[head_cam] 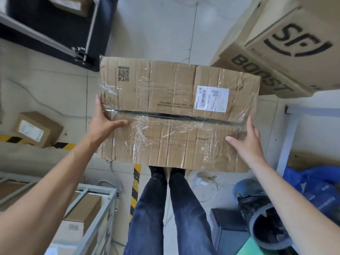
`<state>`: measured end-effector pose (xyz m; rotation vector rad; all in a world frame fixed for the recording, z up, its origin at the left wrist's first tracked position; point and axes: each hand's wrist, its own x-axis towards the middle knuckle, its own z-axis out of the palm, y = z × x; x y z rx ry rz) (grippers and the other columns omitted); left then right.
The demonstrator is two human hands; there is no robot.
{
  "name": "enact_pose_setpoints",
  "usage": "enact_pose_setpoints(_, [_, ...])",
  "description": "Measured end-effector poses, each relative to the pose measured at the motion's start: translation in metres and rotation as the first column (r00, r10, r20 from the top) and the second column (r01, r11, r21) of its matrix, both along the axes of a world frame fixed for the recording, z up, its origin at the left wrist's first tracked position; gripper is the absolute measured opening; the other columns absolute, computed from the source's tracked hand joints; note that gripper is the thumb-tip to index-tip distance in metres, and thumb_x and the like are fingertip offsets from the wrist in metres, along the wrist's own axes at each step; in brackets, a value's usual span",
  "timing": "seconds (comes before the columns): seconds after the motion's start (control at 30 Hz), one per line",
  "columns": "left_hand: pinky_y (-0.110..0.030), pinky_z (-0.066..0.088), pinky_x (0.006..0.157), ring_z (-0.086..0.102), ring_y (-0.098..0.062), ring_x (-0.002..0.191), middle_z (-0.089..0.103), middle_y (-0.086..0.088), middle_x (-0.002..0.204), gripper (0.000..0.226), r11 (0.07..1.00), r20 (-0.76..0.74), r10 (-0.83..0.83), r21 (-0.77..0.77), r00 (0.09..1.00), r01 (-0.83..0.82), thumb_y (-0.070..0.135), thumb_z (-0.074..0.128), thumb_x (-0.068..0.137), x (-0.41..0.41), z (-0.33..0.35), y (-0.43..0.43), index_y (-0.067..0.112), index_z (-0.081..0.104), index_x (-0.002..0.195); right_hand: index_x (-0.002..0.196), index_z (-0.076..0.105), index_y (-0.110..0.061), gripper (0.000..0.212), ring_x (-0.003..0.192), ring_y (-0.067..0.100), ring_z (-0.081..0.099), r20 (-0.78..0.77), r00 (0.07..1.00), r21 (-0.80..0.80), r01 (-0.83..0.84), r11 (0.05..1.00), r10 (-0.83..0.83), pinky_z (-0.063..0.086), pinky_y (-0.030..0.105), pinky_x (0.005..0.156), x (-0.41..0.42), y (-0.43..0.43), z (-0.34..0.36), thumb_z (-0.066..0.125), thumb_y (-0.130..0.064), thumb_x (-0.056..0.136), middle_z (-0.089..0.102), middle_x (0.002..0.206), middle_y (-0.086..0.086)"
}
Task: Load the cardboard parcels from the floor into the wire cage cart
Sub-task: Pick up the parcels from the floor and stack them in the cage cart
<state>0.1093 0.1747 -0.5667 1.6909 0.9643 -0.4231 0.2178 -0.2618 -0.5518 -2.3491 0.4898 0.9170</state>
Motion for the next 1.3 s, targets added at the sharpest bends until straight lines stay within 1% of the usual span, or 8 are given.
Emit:
enact_pose_setpoints(0.17, [-0.029,0.029,0.112,0.036,-0.007,0.134,0.034,0.005,0.154,0.123,0.997,0.072,0.039,0.058,0.997,-0.044,0.027,0.091,0.061,-0.008,0.116,0.020,0.027,0.010,0.154,0.153,0.003,-0.047,0.103,0.142,0.021,0.029,0.071,0.994,0.044,-0.088,0.995,0.085,0.033,0.043,0.106,0.022,0.029,0.100,0.077,-0.040,0.080,0.016,0.158,-0.005])
enact_pose_setpoints(0.27, [-0.026,0.023,0.110,0.030,0.001,0.130,0.025,0.004,0.160,0.129,0.984,0.086,0.103,0.139,0.991,-0.115,0.033,0.091,0.060,-0.026,0.193,0.037,0.028,0.004,0.155,0.152,0.004,-0.049,0.104,0.144,0.021,0.027,0.137,0.978,0.074,-0.169,0.983,0.157,0.032,0.041,0.107,0.038,0.057,0.170,0.077,-0.041,0.079,0.015,0.160,-0.005])
enact_pose_setpoints(0.37, [-0.036,0.021,0.118,0.029,-0.010,0.141,0.021,0.003,0.163,0.136,0.959,0.120,0.202,0.175,0.972,-0.221,0.039,0.091,0.056,-0.055,0.269,0.049,0.030,0.000,0.156,0.151,0.005,-0.051,0.103,0.148,0.020,0.018,0.197,0.953,0.089,-0.250,0.964,0.229,0.027,0.045,0.112,0.046,0.089,0.240,0.078,-0.041,0.078,0.009,0.163,-0.001])
enact_pose_setpoints(0.57, [-0.052,0.041,0.108,0.055,-0.024,0.126,0.049,0.005,0.147,0.127,0.865,0.219,0.415,0.206,0.883,-0.458,0.040,0.094,0.050,-0.146,0.405,0.048,0.041,0.016,0.151,0.154,0.006,-0.042,0.102,0.146,0.027,0.023,0.318,0.834,0.066,-0.493,0.868,0.450,0.030,0.050,0.110,0.036,0.145,0.381,0.075,-0.041,0.079,0.012,0.163,0.002])
enact_pose_setpoints(0.7, [-0.050,0.041,0.108,0.056,-0.020,0.122,0.047,0.014,0.145,0.129,0.785,0.286,0.510,0.231,0.811,-0.575,0.046,0.092,0.049,-0.216,0.477,0.044,0.049,0.011,0.150,0.154,0.006,-0.041,0.102,0.148,0.027,0.019,0.382,0.741,0.060,-0.616,0.785,0.552,0.029,0.054,0.110,0.011,0.179,0.463,0.075,-0.042,0.079,0.014,0.163,0.000])
enact_pose_setpoints(1.0, [-0.046,0.038,0.110,0.055,-0.019,0.121,0.056,0.020,0.133,0.126,0.550,0.414,0.665,0.293,0.622,-0.782,0.052,0.089,0.038,-0.443,0.615,0.056,0.057,0.018,0.142,0.154,0.008,-0.042,0.103,0.142,0.027,0.033,0.508,0.509,0.033,-0.818,0.574,0.695,0.036,0.052,0.105,-0.149,0.270,0.601,0.076,-0.049,0.077,0.022,0.162,0.002])
enact_pose_setpoints(1.13, [-0.041,0.043,0.105,0.062,-0.012,0.109,0.064,0.041,0.101,0.093,0.413,0.485,0.707,0.308,0.515,-0.857,0.047,0.090,0.036,-0.588,0.662,0.032,0.083,0.039,0.105,0.154,0.010,-0.042,0.103,0.142,0.028,0.034,0.538,0.395,0.021,-0.890,0.456,0.744,0.036,0.054,0.106,-0.262,0.308,0.634,0.076,-0.052,0.076,0.027,0.159,0.003])
enact_pose_setpoints(1.3, [-0.040,0.033,0.114,0.048,-0.020,0.131,0.048,0.017,0.142,0.126,0.140,0.444,0.845,0.353,0.298,-0.925,0.043,0.087,0.047,-0.769,0.675,-0.036,0.044,0.019,0.152,0.155,0.012,-0.035,0.104,0.135,0.034,0.042,0.554,0.189,0.046,-0.979,0.197,0.811,0.037,0.052,0.105,-0.423,0.358,0.647,0.078,-0.047,0.076,0.036,0.154,0.010])
